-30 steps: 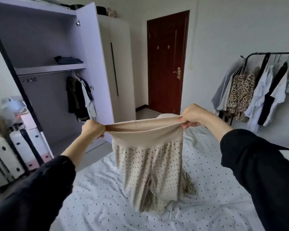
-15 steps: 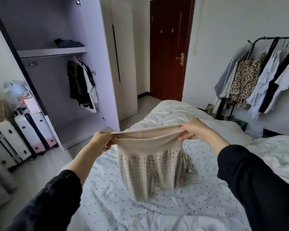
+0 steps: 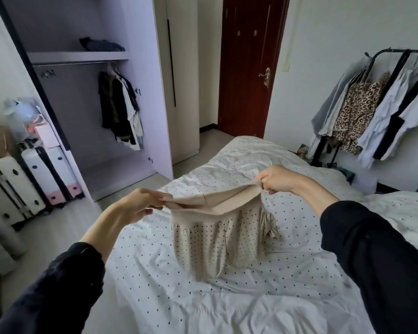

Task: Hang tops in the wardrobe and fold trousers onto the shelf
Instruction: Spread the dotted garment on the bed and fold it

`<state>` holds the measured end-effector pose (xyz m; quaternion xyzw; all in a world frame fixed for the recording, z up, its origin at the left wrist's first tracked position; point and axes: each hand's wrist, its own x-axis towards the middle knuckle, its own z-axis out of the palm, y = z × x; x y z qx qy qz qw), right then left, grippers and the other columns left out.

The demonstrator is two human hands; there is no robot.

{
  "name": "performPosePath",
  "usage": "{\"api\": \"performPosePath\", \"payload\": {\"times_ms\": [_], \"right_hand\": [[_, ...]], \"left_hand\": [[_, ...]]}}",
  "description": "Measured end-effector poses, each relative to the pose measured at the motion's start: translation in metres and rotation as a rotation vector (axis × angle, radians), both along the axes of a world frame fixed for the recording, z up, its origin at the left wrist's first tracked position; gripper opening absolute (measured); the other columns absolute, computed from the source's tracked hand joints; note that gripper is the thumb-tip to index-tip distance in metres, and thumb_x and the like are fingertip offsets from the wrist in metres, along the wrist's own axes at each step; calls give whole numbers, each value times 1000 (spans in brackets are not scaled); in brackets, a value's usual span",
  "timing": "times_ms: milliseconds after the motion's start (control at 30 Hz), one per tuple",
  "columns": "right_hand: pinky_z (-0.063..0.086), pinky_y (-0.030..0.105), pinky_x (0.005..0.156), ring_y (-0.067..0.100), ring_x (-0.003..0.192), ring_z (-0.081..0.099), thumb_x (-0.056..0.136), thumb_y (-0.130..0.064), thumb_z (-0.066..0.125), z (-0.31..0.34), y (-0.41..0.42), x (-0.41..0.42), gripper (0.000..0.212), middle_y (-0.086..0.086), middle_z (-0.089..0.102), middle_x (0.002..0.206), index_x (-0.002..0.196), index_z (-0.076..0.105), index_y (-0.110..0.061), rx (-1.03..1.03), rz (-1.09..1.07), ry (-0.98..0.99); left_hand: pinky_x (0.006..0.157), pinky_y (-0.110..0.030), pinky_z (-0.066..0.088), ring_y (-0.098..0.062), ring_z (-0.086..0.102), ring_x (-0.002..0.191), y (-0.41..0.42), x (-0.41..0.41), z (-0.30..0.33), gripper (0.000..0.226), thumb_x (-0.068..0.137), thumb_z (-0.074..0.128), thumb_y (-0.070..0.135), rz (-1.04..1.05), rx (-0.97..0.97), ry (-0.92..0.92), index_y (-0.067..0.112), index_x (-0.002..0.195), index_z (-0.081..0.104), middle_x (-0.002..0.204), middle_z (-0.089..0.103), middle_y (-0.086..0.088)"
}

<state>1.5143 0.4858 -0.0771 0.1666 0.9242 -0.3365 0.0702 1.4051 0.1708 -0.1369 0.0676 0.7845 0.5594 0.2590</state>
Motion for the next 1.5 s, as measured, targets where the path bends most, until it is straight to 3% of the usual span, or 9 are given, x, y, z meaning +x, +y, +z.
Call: {"api": "performPosePath", "payload": {"times_ms": [167, 333, 467, 600, 767, 900, 1200, 1367, 1500], "right_hand": [[44, 22, 59, 18, 72, 54, 80, 11, 46, 8, -1, -5, 30, 11, 64, 84, 92, 70, -1, 142, 68, 110], [39, 19, 58, 12, 77, 55, 79, 1, 63, 12, -7, -7, 16, 1, 68, 76, 81, 75, -9, 151, -36, 344], [37, 25, 61, 4, 66, 51, 84, -5, 62, 17, -5, -3, 14, -9, 61, 63, 79, 71, -15, 151, -67, 446], [28, 29, 64, 15, 80, 44, 91, -12, 57, 20, 6, -3, 11, -9, 46, 72, 87, 65, -5, 131, -163, 564], [39, 30, 63, 16, 79, 46, 100, -21, 38, 35, 9, -4, 24, 0, 51, 81, 101, 55, -5, 11, -258, 683], [32, 28, 57, 14, 69, 44, 101, -29, 33, 79, 18, -5, 28, -4, 46, 71, 88, 48, -9, 76, -319, 878], [21, 34, 51, 15, 52, 31, 96, -33, 47, 244, 39, 28, 42, 0, 35, 54, 61, 34, -13, 235, -411, 1259], [33, 28, 60, 16, 62, 42, 84, -33, 66, 335, 48, 62, 41, 6, 44, 64, 77, 60, 7, -142, -301, 1368], [50, 22, 56, 11, 60, 62, 87, -19, 66, 375, 50, 86, 9, 0, 65, 70, 87, 63, -11, -434, -122, 1113]], "left_hand": [[77, -25, 41, -22, 53, 94, 7, 9, -6, 47, 77, 43, -24, -86, -131, 211, -2, 112, 65, 104, 66, -12], [74, -16, 38, -22, 63, 88, 32, 19, -26, 26, 75, 67, -9, 45, -309, 630, 0, 99, 72, 100, 71, -14], [68, -25, 39, -29, 63, 85, 36, 15, -22, 11, 83, 65, 2, 169, -283, 655, 1, 90, 74, 88, 72, -16], [66, -29, 37, -31, 58, 86, 40, 2, -2, 13, 90, 52, 7, 187, -236, 716, 3, 91, 64, 92, 64, -17], [60, -30, 44, -22, 50, 70, 57, 4, 55, 12, 98, 36, 13, 152, -27, 751, 5, 96, 45, 80, 55, -9], [55, -32, 40, -22, 43, 63, 68, 0, 121, 17, 99, 36, 19, 191, 51, 907, 4, 94, 42, 71, 48, -9], [68, -35, 43, -25, 53, 81, 94, 23, 305, 25, 96, 47, 24, 254, 233, 1194, 4, 107, 56, 92, 57, -11], [61, -27, 53, -18, 51, 65, 89, 47, 388, 14, 92, 56, 14, 180, 470, 1154, 11, 80, 63, 71, 53, -5], [40, -13, 44, -10, 50, 50, 82, 56, 422, 22, 89, 59, 11, 138, 468, 1168, 12, 68, 58, 64, 49, -5]]}}
